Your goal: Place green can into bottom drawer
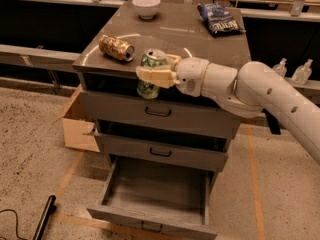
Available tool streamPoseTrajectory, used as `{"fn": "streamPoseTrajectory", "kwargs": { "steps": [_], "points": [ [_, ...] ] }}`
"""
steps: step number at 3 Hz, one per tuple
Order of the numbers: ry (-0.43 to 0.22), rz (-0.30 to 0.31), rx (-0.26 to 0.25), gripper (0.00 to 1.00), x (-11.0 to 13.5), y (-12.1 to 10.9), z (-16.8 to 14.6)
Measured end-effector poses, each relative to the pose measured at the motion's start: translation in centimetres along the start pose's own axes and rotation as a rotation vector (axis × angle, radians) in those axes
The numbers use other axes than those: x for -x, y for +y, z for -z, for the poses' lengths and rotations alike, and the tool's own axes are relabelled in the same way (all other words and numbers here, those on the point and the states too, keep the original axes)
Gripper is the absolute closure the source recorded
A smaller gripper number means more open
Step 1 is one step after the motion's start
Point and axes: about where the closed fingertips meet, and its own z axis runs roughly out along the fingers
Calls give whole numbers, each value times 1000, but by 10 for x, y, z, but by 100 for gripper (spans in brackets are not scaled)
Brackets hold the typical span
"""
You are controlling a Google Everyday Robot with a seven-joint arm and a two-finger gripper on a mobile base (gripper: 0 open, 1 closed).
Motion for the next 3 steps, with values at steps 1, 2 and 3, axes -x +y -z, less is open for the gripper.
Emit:
{"fn": "streamPoseTrajectory", "kwargs": {
  "steps": [1, 2, 3],
  "points": [
    [76, 95, 24, 100, -52, 16, -11],
    [76, 95, 24, 100, -52, 16, -11],
    [96, 66, 8, 100, -77, 26, -15]
  ]
}}
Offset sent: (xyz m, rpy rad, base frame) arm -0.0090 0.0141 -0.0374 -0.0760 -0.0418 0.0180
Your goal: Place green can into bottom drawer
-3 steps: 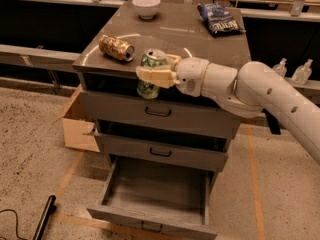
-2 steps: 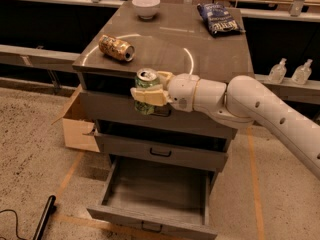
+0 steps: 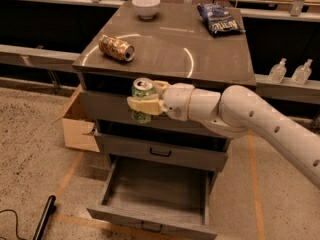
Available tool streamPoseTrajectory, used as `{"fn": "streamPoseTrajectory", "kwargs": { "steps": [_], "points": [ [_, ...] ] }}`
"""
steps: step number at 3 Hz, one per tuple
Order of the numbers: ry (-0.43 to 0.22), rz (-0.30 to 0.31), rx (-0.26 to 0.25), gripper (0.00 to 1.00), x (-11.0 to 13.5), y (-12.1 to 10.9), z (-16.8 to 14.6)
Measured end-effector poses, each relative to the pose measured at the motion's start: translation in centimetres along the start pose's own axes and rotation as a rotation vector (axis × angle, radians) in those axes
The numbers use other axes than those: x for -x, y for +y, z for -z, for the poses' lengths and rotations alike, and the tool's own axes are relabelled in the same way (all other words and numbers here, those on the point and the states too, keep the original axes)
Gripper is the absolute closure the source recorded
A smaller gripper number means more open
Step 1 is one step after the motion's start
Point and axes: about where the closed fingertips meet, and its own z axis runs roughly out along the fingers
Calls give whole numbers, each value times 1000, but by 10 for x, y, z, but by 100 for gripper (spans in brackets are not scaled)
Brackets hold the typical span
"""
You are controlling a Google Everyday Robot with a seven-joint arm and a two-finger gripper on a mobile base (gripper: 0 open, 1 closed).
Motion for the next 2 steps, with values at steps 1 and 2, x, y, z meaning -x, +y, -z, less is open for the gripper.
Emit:
{"fn": "streamPoseTrajectory", "kwargs": {
  "steps": [1, 2],
  "points": [
    [14, -28, -13, 100, -49, 22, -6],
    [5, -19, 15, 100, -100, 48, -18]
  ]
}}
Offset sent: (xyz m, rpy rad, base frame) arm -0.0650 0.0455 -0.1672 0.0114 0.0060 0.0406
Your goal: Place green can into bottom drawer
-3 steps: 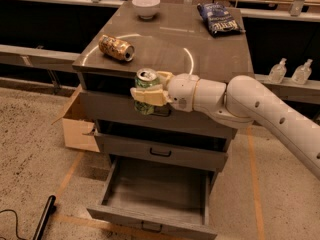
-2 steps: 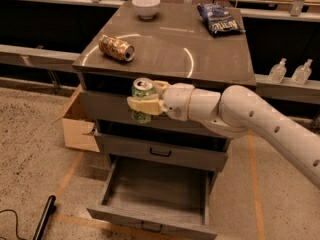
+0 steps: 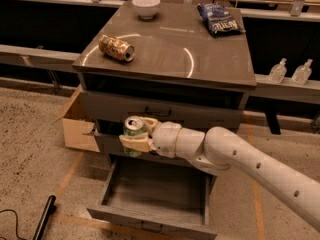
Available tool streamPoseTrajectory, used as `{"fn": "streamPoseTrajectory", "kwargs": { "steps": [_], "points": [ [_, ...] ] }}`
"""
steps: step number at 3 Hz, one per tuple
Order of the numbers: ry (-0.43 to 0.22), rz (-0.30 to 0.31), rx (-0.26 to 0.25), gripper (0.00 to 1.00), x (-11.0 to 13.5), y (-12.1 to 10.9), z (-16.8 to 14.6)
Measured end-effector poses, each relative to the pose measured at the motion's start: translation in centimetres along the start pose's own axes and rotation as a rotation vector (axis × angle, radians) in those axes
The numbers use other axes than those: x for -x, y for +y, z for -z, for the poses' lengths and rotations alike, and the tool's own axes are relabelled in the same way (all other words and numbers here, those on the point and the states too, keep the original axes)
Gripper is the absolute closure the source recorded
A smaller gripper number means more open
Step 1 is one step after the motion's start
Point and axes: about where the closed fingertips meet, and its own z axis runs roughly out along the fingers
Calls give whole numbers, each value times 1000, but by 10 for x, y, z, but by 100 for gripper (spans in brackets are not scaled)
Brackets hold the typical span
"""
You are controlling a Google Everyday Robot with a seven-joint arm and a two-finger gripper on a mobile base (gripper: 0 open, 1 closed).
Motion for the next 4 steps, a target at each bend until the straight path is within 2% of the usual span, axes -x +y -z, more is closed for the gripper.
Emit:
{"fn": "streamPoseTrajectory", "kwargs": {
  "steps": [1, 2, 3, 4],
  "points": [
    [38, 64, 21, 100, -58, 15, -16],
    [126, 131, 24, 100, -127, 17, -27],
    [126, 131, 24, 100, -127, 18, -27],
    [129, 157, 21, 100, -160, 22, -29]
  ]
}}
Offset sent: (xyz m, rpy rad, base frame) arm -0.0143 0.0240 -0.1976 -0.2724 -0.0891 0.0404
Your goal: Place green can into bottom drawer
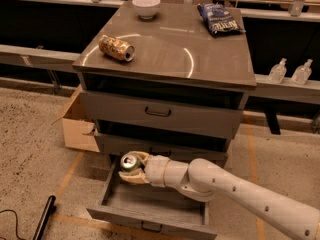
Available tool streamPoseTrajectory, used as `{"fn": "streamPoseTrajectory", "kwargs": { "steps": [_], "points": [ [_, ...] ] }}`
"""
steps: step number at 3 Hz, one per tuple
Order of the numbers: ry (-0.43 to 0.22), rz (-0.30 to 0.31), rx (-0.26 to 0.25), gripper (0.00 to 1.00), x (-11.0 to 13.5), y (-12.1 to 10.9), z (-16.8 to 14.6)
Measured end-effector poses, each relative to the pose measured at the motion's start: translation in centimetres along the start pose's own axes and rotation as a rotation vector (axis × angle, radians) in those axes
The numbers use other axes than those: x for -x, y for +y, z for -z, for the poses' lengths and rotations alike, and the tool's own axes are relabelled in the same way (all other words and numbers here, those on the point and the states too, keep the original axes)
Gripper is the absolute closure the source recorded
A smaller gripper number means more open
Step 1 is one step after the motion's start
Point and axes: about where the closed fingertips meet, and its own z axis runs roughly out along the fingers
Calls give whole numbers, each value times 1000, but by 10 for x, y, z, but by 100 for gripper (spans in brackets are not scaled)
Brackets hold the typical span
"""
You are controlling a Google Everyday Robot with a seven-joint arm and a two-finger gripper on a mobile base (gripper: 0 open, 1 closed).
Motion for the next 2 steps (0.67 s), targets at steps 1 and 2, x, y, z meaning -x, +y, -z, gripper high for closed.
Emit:
{"fn": "streamPoseTrajectory", "kwargs": {
  "steps": [1, 2],
  "points": [
    [-18, 33, 0, 100, -46, 8, -11],
    [-33, 68, 20, 100, -90, 11, -26]
  ]
}}
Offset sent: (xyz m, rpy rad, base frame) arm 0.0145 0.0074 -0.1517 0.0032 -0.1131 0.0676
